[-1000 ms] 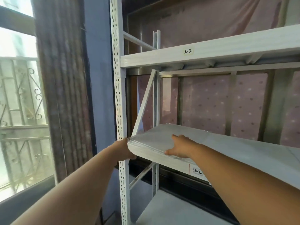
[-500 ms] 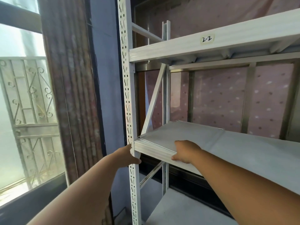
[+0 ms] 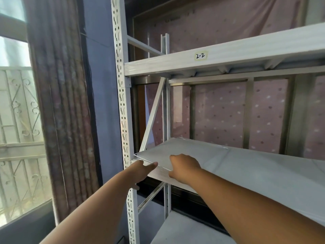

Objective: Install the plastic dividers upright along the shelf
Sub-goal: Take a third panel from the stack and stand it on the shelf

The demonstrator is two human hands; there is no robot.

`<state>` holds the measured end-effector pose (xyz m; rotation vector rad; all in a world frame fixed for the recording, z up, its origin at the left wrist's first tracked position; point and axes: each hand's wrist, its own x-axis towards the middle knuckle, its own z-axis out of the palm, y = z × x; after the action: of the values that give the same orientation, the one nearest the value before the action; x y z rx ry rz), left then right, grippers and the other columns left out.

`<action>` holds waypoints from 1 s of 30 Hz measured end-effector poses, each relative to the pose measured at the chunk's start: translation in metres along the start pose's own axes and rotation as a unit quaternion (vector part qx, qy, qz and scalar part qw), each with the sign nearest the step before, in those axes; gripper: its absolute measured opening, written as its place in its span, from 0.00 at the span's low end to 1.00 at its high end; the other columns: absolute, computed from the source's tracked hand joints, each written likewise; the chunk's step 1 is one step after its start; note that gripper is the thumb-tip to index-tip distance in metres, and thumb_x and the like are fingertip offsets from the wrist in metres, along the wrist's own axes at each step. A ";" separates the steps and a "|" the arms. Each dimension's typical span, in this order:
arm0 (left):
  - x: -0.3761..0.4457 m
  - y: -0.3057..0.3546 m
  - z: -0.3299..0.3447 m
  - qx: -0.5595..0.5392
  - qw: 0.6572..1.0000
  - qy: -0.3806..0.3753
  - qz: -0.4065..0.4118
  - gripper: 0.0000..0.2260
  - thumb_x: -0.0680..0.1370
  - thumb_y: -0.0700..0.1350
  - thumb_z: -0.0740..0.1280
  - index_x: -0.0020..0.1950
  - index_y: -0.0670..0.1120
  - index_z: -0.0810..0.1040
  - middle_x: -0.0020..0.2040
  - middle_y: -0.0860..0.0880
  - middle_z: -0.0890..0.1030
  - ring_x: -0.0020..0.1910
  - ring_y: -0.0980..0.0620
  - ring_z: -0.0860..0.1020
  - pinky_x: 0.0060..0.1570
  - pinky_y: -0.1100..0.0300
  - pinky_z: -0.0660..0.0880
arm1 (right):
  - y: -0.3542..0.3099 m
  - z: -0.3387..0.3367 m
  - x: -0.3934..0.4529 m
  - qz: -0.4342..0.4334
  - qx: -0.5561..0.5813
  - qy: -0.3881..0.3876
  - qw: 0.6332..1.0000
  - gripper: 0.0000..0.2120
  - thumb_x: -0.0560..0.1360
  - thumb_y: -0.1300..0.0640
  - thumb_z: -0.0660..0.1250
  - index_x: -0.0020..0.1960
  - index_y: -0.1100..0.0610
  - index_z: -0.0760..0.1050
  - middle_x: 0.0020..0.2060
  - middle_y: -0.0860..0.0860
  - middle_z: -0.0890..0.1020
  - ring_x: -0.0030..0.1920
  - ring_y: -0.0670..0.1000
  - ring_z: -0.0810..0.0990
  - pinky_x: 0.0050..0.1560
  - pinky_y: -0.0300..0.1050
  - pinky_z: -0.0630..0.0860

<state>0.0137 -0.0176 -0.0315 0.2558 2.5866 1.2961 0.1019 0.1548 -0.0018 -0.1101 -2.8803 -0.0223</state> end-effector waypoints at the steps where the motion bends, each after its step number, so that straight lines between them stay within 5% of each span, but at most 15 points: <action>1: -0.001 0.005 0.001 -0.030 1.000 0.003 -0.001 0.41 0.77 0.69 0.68 0.83 0.50 0.60 0.68 0.44 0.72 0.63 0.39 0.78 0.55 0.41 0.84 | 0.002 -0.004 -0.002 0.000 0.011 0.015 1.000 0.12 0.75 0.52 0.68 0.55 0.57 0.74 0.42 0.52 0.75 0.41 0.55 0.75 0.34 0.46 0.66; 8: -0.019 0.059 0.020 -0.283 0.953 0.011 0.104 0.32 0.77 0.54 0.77 0.78 0.59 0.68 0.72 0.44 0.77 0.62 0.38 0.81 0.60 0.37 0.82 | 0.034 -0.032 -0.017 0.031 0.122 0.101 0.987 0.26 0.76 0.50 0.68 0.72 0.54 0.66 0.52 0.55 0.81 0.46 0.56 0.79 0.37 0.46 0.74; 13: -0.037 0.111 0.051 -0.382 0.904 -0.046 0.189 0.37 0.79 0.41 0.75 0.80 0.67 0.63 0.72 0.46 0.76 0.63 0.34 0.82 0.59 0.35 0.82 | 0.071 -0.048 -0.038 0.069 0.208 0.130 0.967 0.22 0.74 0.51 0.70 0.65 0.54 0.71 0.53 0.56 0.81 0.46 0.57 0.80 0.44 0.51 0.81; 17: -0.049 0.152 0.078 -0.369 0.885 -0.099 0.268 0.37 0.79 0.33 0.71 0.67 0.77 0.73 0.63 0.45 0.85 0.56 0.38 0.87 0.55 0.31 0.82 | 0.106 -0.058 -0.056 0.097 0.273 0.141 0.947 0.27 0.72 0.54 0.72 0.70 0.55 0.72 0.58 0.56 0.80 0.50 0.58 0.81 0.42 0.47 0.80; 20: -0.057 0.181 0.100 -0.341 0.887 -0.110 0.290 0.40 0.78 0.29 0.69 0.77 0.69 0.68 0.59 0.42 0.86 0.53 0.38 0.88 0.50 0.32 0.84 | 0.133 -0.061 -0.070 0.114 0.304 0.156 0.933 0.31 0.71 0.55 0.74 0.73 0.56 0.70 0.65 0.57 0.79 0.59 0.58 0.79 0.53 0.45 0.77; 22: -0.063 0.198 0.113 -0.326 0.889 -0.117 0.300 0.39 0.78 0.29 0.68 0.74 0.71 0.69 0.54 0.43 0.88 0.52 0.38 0.88 0.46 0.36 0.86 | 0.148 -0.061 -0.081 0.128 0.323 0.155 0.925 0.34 0.72 0.54 0.74 0.75 0.52 0.67 0.67 0.55 0.77 0.63 0.56 0.77 0.55 0.44 0.74; 27: -0.077 0.223 0.139 -0.257 0.893 -0.155 0.337 0.43 0.78 0.30 0.68 0.79 0.71 0.63 0.56 0.42 0.87 0.54 0.42 0.88 0.46 0.39 0.86 | 0.170 -0.063 -0.104 0.159 0.390 0.134 0.897 0.37 0.71 0.55 0.72 0.75 0.36 0.62 0.51 0.44 0.77 0.54 0.55 0.81 0.52 0.56 0.83; 30: -0.083 0.230 0.147 -0.218 0.900 -0.160 0.342 0.43 0.78 0.30 0.68 0.80 0.70 0.62 0.55 0.45 0.88 0.54 0.43 0.87 0.45 0.41 0.87 | 0.174 -0.057 -0.110 0.183 0.475 0.110 0.854 0.41 0.73 0.57 0.73 0.76 0.31 0.57 0.60 0.50 0.76 0.53 0.54 0.80 0.52 0.56 0.83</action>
<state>0.1466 0.2090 0.0790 1.2491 1.9042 1.8108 0.2354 0.3185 0.0261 -0.4151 -2.2681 1.3238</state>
